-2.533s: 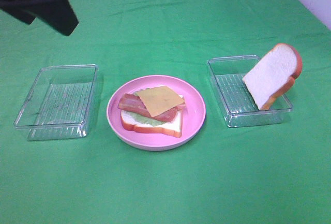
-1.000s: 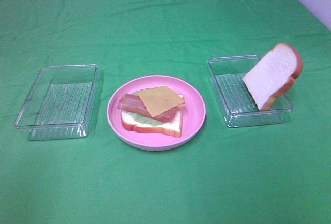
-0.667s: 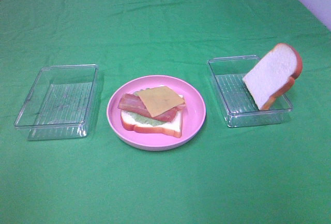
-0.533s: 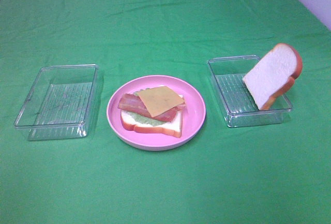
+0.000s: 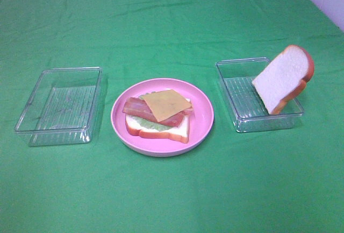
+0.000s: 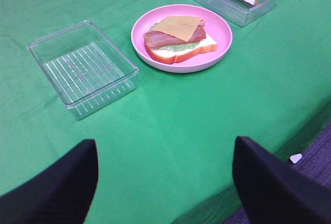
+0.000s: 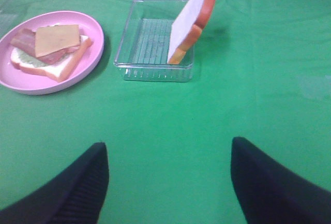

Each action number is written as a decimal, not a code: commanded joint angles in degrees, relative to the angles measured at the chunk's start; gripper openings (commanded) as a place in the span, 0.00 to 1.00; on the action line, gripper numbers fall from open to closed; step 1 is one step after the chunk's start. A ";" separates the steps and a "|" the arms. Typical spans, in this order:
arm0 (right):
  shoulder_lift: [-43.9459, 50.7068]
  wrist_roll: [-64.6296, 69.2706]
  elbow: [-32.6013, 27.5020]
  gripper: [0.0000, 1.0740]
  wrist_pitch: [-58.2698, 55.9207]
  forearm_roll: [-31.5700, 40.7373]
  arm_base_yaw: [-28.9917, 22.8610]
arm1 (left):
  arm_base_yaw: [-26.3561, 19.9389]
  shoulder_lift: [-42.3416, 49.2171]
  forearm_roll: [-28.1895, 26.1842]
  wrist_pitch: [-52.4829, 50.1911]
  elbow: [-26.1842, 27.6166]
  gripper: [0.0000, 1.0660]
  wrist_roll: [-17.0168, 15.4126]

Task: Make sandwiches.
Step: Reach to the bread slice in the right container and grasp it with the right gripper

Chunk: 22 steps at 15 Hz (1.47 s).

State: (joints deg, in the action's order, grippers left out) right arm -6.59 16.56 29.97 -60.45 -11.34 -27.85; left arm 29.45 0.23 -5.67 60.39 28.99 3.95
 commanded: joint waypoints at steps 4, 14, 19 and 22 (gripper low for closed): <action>-24.92 7.62 3.04 0.59 0.46 -1.55 0.23 | 0.23 1.32 -0.06 -0.34 -0.40 0.65 0.86; -65.15 3.44 23.72 0.59 4.81 -3.78 0.34 | 0.23 1.32 -0.06 -0.34 -0.40 0.65 0.86; -78.72 -4.81 37.64 0.59 3.72 5.90 5.67 | 0.23 1.32 -0.06 -0.34 -0.40 0.65 0.86; -86.23 -19.48 46.01 0.59 2.01 25.44 22.92 | 0.23 1.32 -0.06 -0.34 -0.40 0.65 0.86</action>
State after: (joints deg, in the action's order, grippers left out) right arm -92.30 -0.97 75.52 -57.70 12.49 -5.79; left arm 29.45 0.23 -5.67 60.39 28.99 4.76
